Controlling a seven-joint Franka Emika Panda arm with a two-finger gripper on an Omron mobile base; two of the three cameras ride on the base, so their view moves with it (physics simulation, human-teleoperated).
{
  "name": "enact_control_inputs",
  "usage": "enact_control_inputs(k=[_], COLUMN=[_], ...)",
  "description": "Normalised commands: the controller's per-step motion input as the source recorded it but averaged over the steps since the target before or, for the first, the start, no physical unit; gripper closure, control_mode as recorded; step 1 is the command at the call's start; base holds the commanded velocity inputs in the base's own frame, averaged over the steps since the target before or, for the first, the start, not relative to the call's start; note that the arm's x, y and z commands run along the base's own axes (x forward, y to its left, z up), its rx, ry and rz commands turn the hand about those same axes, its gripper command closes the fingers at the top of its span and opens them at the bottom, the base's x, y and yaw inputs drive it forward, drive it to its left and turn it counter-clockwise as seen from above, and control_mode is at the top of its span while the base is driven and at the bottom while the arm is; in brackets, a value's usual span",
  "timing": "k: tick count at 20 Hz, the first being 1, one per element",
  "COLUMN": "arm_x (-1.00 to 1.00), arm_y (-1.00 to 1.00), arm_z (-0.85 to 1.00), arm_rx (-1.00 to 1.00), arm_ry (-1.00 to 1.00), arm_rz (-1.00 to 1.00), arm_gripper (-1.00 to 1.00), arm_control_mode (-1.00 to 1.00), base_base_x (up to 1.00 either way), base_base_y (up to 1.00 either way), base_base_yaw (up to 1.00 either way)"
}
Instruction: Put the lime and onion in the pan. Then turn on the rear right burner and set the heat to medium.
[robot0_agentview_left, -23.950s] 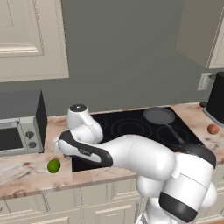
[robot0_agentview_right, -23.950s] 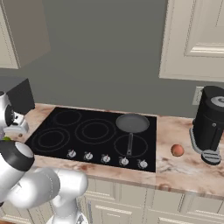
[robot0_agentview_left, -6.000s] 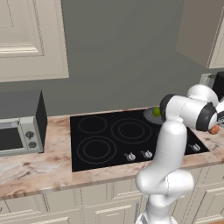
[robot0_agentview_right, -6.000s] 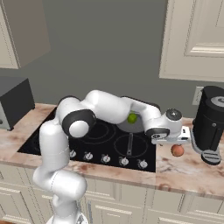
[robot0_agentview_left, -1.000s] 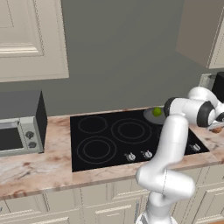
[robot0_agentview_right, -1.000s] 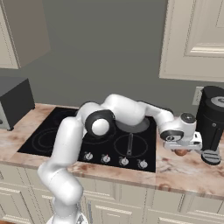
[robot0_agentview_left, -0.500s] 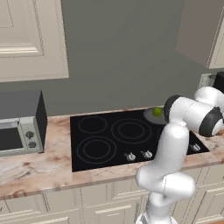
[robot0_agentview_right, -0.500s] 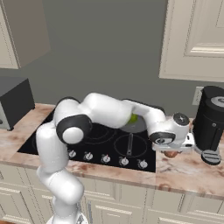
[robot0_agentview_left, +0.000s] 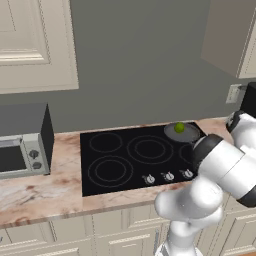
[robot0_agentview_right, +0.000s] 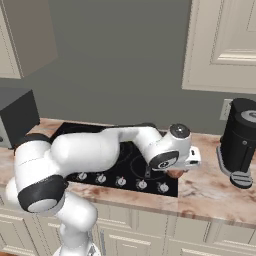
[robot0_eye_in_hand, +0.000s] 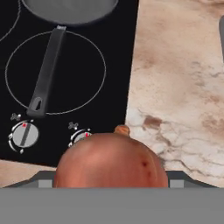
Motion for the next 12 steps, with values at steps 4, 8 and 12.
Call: enact_control_inputs(k=[4,8,12], arm_x=[0.0,0.0,0.23], arm_y=[0.76,0.71,0.54], arm_z=[0.12,0.03,0.1], arm_rx=[-0.03,-0.02,-0.01], arm_ry=[0.0,0.0,0.0], arm_rz=[0.0,0.0,0.0], arm_gripper=[1.0,1.0,1.0], arm_control_mode=[-1.0,-1.0,-1.0], base_base_x=[0.0,0.0,0.0], base_base_y=[0.0,0.0,0.0], base_base_yaw=[0.0,0.0,0.0])
